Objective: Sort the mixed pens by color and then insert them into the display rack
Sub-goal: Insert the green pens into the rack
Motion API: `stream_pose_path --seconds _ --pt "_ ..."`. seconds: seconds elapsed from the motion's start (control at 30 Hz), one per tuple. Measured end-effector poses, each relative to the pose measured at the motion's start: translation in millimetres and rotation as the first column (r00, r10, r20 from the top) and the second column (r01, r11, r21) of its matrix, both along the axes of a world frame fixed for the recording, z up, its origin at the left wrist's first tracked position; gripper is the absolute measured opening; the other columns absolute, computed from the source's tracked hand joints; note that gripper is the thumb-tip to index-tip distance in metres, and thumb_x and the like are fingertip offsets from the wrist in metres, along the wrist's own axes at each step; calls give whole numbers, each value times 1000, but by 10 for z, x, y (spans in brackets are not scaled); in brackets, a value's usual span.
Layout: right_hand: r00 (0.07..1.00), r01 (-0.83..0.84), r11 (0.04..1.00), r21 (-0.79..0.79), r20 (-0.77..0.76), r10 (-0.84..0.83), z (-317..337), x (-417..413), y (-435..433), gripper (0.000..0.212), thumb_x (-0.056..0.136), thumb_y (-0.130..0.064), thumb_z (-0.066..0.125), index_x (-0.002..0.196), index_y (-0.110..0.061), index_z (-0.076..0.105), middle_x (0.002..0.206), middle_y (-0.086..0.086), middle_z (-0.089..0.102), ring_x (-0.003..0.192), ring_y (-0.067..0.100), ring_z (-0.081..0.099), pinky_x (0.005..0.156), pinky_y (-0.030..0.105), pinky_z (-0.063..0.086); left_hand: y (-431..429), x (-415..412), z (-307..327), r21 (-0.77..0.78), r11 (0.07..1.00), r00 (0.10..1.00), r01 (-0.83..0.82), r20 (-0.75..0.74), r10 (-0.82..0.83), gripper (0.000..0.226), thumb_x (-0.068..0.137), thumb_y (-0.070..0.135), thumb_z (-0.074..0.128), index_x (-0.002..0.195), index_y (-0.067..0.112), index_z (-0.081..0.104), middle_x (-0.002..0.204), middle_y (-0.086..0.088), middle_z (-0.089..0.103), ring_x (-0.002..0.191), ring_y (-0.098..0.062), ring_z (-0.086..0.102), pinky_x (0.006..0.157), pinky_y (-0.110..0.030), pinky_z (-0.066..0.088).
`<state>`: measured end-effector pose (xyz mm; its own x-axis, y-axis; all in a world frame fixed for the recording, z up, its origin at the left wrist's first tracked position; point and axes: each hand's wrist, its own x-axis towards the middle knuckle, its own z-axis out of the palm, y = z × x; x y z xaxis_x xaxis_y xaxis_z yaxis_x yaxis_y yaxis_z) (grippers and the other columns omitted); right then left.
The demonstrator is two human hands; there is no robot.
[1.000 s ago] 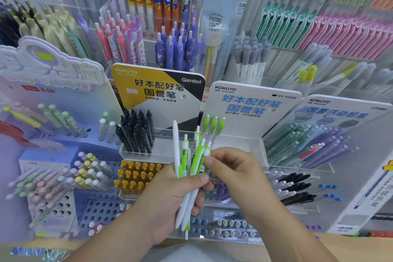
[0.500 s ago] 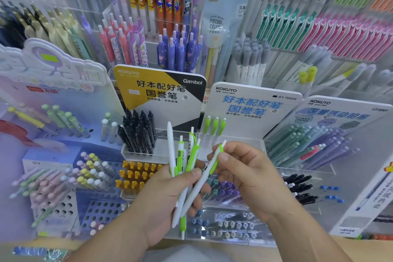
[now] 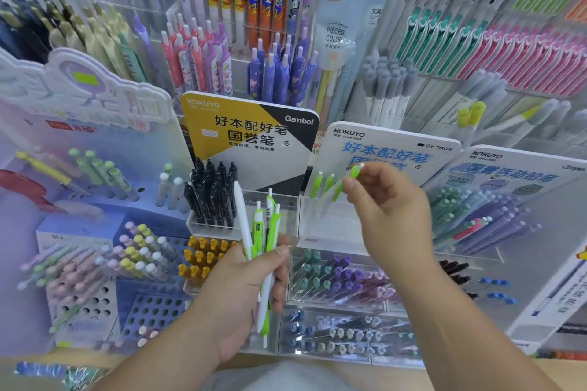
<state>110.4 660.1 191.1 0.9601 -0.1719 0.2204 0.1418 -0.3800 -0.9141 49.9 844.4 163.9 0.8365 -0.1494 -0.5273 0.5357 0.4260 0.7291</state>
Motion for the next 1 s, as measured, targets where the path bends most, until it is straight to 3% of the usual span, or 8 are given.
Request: stream_pose_path --seconds 0.17,0.4,0.53,0.67,0.83,1.0 --pt "1000 -16 990 -139 11 18 -136 -6 102 19 88 -15 74 91 -31 65 78 -20 67 73 -2 63 71 11 49 46 -1 -2 -41 999 1000 -8 -16 7 40 75 18 69 112 3 66 65 -9 54 48 -19 45 44 -27 38" --pt "1000 -14 962 -273 -5 13 -270 35 164 8 89 -16 73 97 -16 73 80 -13 69 76 -1 63 68 8 47 71 -2 -8 -29 999 1000 -23 0 23 38 75 18 68 111 5 67 66 -10 54 49 -20 46 45 -28 40" --pt "999 -21 943 -332 -32 11 -343 53 195 5 90 -21 72 93 -18 70 77 -12 67 75 4 61 68 20 50 78 -16 -16 -18 1000 1000 -17 6 17 38 76 19 69 111 6 68 68 -10 56 51 -21 47 47 -29 41" --pt "999 -15 924 -383 -38 0 -367 69 212 6 90 -25 72 93 -21 69 75 -15 65 71 0 61 67 25 52 81 -38 -4 -21 1000 1000 3 20 -3 28 83 15 67 110 6 68 69 -10 55 52 -20 48 47 -30 42" --pt "999 -17 912 -411 -37 2 -378 72 218 8 90 -27 72 95 -22 69 79 -14 68 70 1 61 68 31 54 67 -60 23 -43 998 999 40 37 -38 33 77 18 68 108 7 70 70 -11 56 52 -20 48 47 -31 43" --pt "997 -54 896 -440 -76 22 -286 -28 152 27 89 -34 70 114 -27 64 84 -14 68 68 2 62 67 31 54 67 -66 56 -47 996 995 82 60 -79 34 79 17 67 110 6 69 71 -13 56 53 -22 47 47 -32 42"
